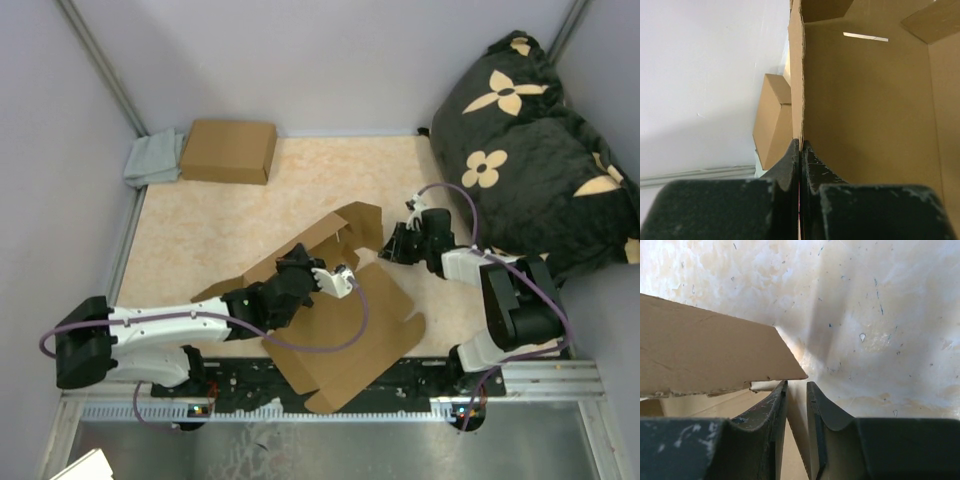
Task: Fold the paper box
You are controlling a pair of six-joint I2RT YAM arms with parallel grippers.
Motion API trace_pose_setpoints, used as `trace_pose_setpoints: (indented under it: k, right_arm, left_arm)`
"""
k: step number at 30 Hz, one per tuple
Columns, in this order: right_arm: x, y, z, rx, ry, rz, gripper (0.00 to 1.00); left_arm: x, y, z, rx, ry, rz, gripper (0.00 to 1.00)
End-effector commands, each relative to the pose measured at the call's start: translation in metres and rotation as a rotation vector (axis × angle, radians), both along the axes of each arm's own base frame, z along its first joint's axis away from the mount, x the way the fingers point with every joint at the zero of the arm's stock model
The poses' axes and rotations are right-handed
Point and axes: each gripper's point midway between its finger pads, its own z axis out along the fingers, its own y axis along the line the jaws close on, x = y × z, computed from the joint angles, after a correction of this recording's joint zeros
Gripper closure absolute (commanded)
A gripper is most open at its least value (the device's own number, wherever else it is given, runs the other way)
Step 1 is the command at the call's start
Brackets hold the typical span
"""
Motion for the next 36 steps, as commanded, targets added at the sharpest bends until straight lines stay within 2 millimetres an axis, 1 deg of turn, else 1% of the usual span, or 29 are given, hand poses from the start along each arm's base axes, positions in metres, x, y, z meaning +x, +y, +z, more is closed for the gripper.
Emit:
trace_pose_setpoints:
  k: [1,5,8,10,13,16,18,19,21,23,26,31,32,34,36]
  right_arm:
    - [0.017,0.000,0.017,-0.012,-0.054,0.009,0.77]
    - [0.015,0.001,0.017,-0.007,-0.051,0.018,0.77]
    - [0.010,-0.001,0.021,-0.008,-0.059,0.016,0.76]
    - [0.005,-0.002,0.029,-0.009,-0.078,0.017,0.77]
    - [-0.005,-0.005,0.045,-0.009,-0.123,0.027,0.78]
    - [-0.017,-0.005,0.058,-0.003,-0.152,0.040,0.78]
    - [-0.021,-0.007,0.060,-0.014,-0.158,0.045,0.73]
    - [-0.021,-0.009,0.059,-0.023,-0.155,0.039,0.68]
    - [-0.021,-0.013,0.055,-0.043,-0.144,0.018,0.63]
    - [-0.018,-0.017,0.051,-0.054,-0.133,-0.006,0.61]
    - [-0.010,-0.025,0.050,-0.035,-0.125,-0.057,0.61]
    - [0.017,-0.045,0.063,0.023,-0.158,-0.140,0.61]
    - [0.022,-0.045,0.062,0.023,-0.150,-0.133,0.62]
    - [0.034,-0.043,0.065,0.026,-0.154,-0.117,0.62]
    - [0.044,-0.039,0.067,0.041,-0.152,-0.103,0.62]
  left_arm:
    - [-0.002,0.000,-0.015,0.039,0.025,0.004,1.00]
    - [-0.001,0.004,-0.007,0.021,0.006,0.034,1.00]
    - [0.000,0.008,0.001,-0.006,-0.012,0.055,1.00]
    - [0.001,0.010,0.008,-0.024,-0.028,0.068,1.00]
    - [0.003,0.012,0.014,-0.036,-0.054,0.084,1.00]
    - [0.006,0.010,0.016,-0.038,-0.083,0.087,1.00]
    - [0.010,0.006,0.018,-0.039,-0.106,0.081,1.00]
    - [0.014,0.002,0.019,-0.054,-0.118,0.079,1.00]
    - [0.021,-0.005,0.022,-0.075,-0.129,0.070,1.00]
    - [0.033,-0.008,0.026,-0.091,-0.143,0.070,1.00]
    - [0.052,-0.014,0.030,-0.102,-0.165,0.054,1.00]
    - [0.085,-0.018,0.041,-0.130,-0.187,0.040,1.00]
    - [0.091,-0.020,0.045,-0.139,-0.189,0.037,1.00]
    - [0.103,-0.024,0.053,-0.153,-0.196,0.030,1.00]
    - [0.115,-0.029,0.057,-0.145,-0.207,0.021,1.00]
